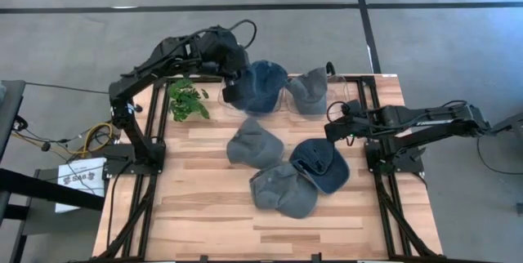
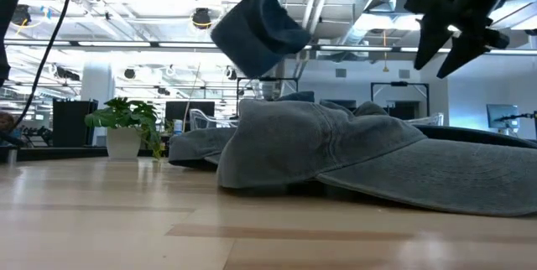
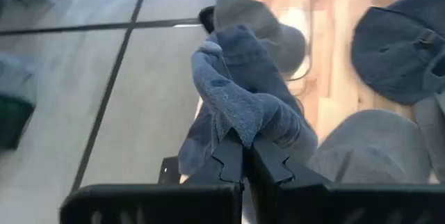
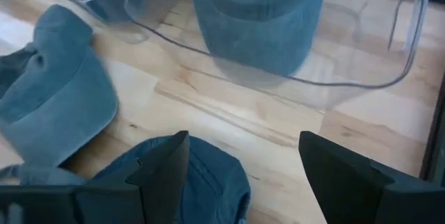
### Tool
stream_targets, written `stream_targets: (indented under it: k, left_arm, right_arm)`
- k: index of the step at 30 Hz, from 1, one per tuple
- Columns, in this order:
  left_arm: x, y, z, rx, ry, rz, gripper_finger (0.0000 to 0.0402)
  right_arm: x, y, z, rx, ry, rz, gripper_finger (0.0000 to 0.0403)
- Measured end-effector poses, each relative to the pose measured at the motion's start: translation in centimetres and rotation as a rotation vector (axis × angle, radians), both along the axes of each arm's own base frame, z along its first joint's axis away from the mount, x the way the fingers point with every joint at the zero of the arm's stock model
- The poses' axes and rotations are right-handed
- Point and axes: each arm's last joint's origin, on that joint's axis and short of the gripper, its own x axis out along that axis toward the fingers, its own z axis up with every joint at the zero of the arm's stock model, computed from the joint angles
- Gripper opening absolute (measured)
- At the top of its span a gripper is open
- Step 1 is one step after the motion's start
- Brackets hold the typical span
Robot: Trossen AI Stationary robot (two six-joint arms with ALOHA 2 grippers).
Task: Pick & Place hat
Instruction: Put the left blue cap into the left transparent bin
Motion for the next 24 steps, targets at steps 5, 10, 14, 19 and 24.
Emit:
stream_targets:
  k: [5,10,14,19,24]
  left_arm:
    - [0.2,0.4,-0.3,-0.010,0.007,-0.088,0.0000]
    - [1.0,0.9,-2.7,-0.006,0.035,-0.135,0.0000]
    - [2.1,1.5,-5.2,-0.002,0.024,-0.161,0.0000]
    - [2.8,2.4,-8.9,0.024,0.058,-0.175,0.0000]
    - [2.3,4.5,-11.3,0.051,0.075,-0.130,0.0000]
  right_arm:
    - [0.5,0.1,-0.1,0.000,-0.053,-0.060,0.0264]
    - [0.8,0.3,0.1,-0.006,-0.106,-0.076,0.0264]
    - [1.0,0.3,0.3,-0.003,-0.131,-0.076,0.0264]
    - [1.2,0.3,0.4,0.002,-0.158,-0.082,0.0264]
    - [1.2,0.2,0.4,0.004,-0.159,-0.087,0.0264]
